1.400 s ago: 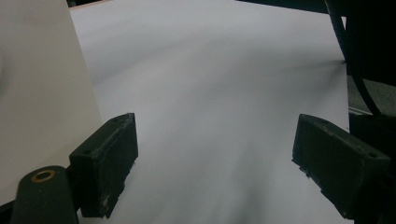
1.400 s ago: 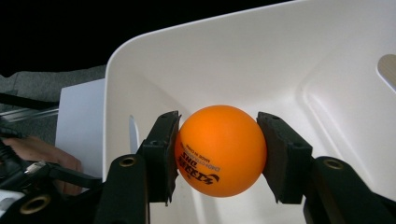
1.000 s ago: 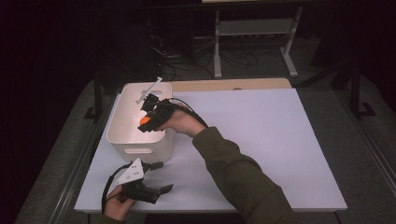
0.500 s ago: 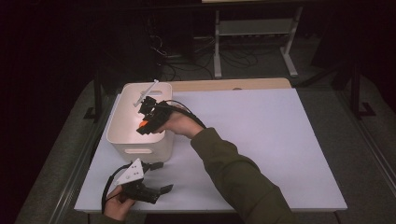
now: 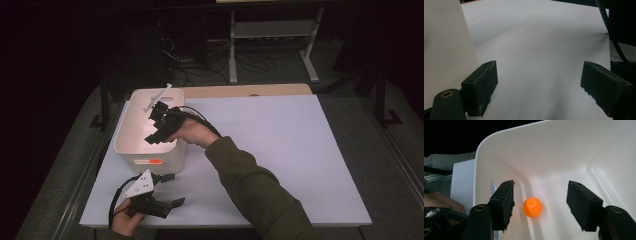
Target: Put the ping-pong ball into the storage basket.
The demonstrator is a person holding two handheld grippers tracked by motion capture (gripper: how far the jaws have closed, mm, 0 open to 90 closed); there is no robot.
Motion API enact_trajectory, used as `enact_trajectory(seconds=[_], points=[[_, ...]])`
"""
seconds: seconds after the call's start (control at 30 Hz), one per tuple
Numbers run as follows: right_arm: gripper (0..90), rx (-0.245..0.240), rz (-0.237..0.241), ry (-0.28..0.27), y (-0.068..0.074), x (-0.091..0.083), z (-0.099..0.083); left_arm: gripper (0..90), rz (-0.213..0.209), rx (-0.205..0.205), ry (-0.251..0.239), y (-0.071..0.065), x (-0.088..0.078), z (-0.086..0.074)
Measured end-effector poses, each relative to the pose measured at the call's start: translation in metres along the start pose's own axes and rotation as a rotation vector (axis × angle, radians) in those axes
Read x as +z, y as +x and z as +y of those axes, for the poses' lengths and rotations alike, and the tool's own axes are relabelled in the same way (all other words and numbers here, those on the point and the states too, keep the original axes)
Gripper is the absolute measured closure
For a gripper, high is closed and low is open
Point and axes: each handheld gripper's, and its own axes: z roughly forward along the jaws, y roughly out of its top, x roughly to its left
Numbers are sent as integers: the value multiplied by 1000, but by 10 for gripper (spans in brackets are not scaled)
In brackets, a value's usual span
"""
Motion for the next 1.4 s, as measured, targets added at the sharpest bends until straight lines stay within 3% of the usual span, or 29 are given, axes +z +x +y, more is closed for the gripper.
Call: enact_trajectory(seconds=[0.73, 1.13, 1.4], points=[[326, 44, -52, -73, -10, -55, -14, 141, 0, -18, 17, 2, 1, 1], [286, 77, -107, -110, -15, -92, -38, 141, -3, -24, 20, 2, 2, 1], [262, 90, -130, -107, -17, -104, -58, 141, 0, -23, 14, 3, 1, 0]])
